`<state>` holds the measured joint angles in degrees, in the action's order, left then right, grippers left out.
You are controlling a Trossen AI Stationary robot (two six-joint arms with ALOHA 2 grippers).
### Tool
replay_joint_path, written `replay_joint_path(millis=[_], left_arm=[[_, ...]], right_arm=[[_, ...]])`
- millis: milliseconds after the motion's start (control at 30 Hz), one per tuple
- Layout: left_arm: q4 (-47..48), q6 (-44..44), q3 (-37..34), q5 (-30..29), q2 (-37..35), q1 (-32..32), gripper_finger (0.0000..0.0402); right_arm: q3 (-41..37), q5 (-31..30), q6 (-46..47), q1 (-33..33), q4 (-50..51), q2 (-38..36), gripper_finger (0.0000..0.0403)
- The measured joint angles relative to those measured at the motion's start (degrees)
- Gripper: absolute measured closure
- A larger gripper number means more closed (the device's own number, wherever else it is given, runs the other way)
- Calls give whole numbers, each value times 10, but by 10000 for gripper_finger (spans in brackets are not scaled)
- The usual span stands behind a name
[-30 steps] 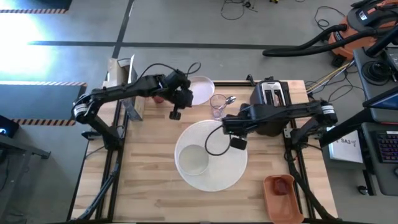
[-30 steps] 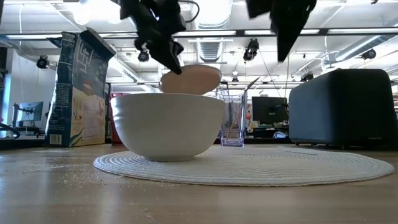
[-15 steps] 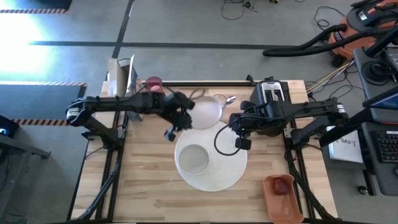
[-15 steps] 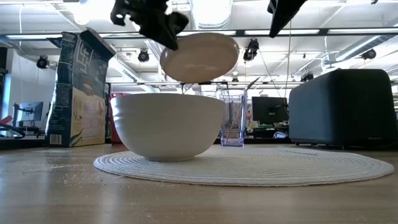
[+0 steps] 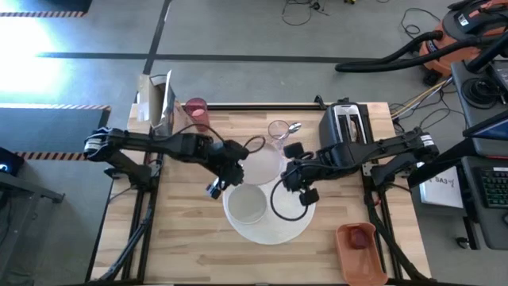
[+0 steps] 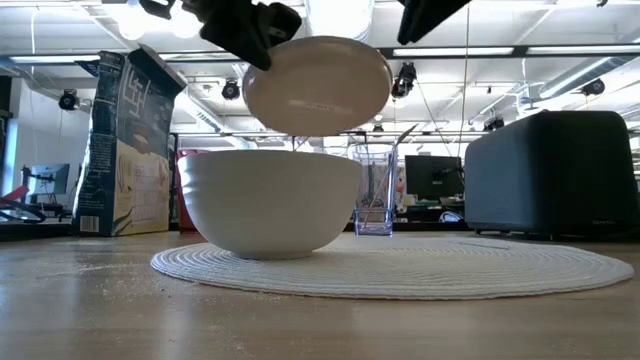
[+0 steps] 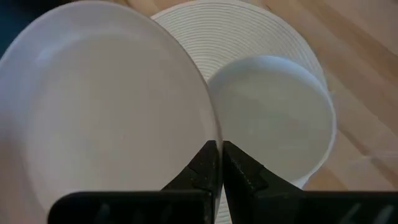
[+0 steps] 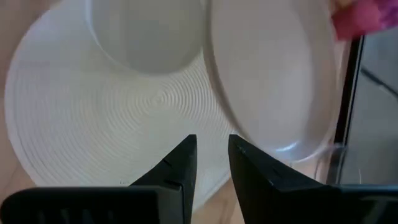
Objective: Arrange a breakfast setting
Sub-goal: Put the brown plate on the tablemat to the right of the white bowl
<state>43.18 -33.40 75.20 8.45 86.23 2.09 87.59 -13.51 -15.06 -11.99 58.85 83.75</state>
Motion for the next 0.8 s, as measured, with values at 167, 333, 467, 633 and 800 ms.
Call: replay_joint_path(millis=[167,333,467,633,800], left_arm=[[-30,12,-2,1,1,34,401],[-40,24,-2,-4,1,57,401],[-57,40,-2,-32,2,68,401],[-72,41,-2,-36,2,70,401],[-82,39,-2,-38,2,70,401]], right_arm=[[0,2,-6,-11,-11,15,309],[0,2,-5,-20,-21,26,305],[0,5,-5,-26,-22,31,309],[0,8,13,-28,-18,34,323],[0,32,26,-28,-13,36,351]])
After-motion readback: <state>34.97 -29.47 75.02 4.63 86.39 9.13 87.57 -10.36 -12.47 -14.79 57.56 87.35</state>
